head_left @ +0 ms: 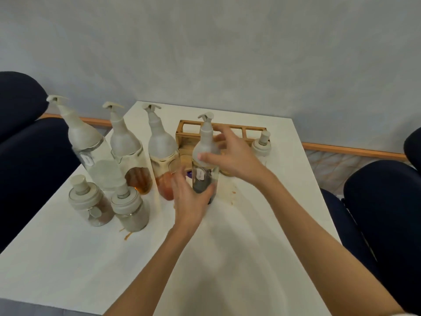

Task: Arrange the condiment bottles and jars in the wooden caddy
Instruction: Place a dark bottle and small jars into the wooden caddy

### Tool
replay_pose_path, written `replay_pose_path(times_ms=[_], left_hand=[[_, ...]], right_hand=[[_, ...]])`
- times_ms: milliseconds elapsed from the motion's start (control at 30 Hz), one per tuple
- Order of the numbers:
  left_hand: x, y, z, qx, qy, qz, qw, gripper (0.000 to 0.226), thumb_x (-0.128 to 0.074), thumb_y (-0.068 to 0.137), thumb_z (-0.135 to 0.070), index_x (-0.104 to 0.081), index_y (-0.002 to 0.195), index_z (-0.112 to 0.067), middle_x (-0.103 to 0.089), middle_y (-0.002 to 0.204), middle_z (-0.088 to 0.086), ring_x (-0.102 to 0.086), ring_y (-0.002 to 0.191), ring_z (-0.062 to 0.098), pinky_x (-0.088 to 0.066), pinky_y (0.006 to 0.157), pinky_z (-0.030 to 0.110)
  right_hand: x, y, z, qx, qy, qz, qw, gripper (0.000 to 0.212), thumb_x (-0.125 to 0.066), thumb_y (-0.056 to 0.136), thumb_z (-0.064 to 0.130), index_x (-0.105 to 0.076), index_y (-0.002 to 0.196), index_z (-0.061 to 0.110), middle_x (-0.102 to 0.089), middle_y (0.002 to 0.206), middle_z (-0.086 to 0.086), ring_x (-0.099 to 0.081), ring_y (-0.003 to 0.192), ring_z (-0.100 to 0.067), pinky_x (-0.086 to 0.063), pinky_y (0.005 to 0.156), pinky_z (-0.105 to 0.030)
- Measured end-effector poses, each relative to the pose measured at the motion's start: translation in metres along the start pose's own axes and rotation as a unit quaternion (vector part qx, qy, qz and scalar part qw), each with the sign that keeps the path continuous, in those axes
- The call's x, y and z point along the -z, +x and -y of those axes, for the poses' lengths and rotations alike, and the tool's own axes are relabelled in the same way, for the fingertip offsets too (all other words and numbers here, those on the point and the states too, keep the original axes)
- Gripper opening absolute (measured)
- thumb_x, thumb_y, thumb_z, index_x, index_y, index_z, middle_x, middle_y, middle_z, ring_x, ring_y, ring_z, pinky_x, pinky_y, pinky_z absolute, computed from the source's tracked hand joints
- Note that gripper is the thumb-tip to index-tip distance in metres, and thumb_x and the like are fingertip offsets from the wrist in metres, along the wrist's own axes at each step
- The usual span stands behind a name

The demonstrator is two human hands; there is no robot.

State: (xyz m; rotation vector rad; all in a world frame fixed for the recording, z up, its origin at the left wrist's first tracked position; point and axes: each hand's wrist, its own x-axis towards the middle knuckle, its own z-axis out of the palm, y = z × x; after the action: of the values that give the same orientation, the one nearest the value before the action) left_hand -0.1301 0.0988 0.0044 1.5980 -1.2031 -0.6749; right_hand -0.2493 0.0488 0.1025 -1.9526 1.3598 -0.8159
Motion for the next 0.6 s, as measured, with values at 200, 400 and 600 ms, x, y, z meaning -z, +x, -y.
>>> replay_pose_path(times_ms=[200, 400, 600], left_hand=[[-0.021, 0.018, -0.004, -0.016, -0.083, 0.043, 0.996, 0.057, -0.084, 0.074, -0.019, -0.043, 0.112, -0.028, -0.058, 0.109, -0.007, -0.055, 0.093, -0.001, -0.043, 0.07, 0.006], [0.002, 0.031, 0.006, -0.031, -0.077, 0.142, 0.986, 0.052, -0.084, 0.074, -0.024, -0.049, 0.111, -0.029, -0.058, 0.096, -0.026, -0.055, 0.087, -0.013, -0.046, 0.066, 0.006], [0.016, 0.04, 0.008, -0.005, -0.117, 0.255, 0.96, 0.06, -0.084, 0.074, -0.018, -0.05, 0.118, -0.039, -0.059, 0.113, -0.025, -0.054, 0.105, -0.008, -0.045, 0.081, 0.01]], right_hand=[[-0.019, 0.01, -0.012, 0.0, -0.061, -0.03, 0.998, 0.058, -0.082, 0.07, 0.037, -0.053, 0.114, 0.014, -0.059, 0.107, -0.001, -0.055, 0.096, -0.017, -0.044, 0.074, -0.028], [-0.004, 0.013, -0.01, 0.004, -0.03, 0.033, 0.999, 0.054, -0.083, 0.068, 0.023, -0.059, 0.116, 0.014, -0.065, 0.108, -0.001, -0.061, 0.098, -0.018, -0.054, 0.087, -0.04], [0.022, 0.016, -0.006, 0.029, -0.035, 0.123, 0.991, 0.057, -0.085, 0.066, 0.017, -0.062, 0.117, 0.025, -0.065, 0.115, 0.005, -0.061, 0.106, -0.012, -0.054, 0.088, -0.031]])
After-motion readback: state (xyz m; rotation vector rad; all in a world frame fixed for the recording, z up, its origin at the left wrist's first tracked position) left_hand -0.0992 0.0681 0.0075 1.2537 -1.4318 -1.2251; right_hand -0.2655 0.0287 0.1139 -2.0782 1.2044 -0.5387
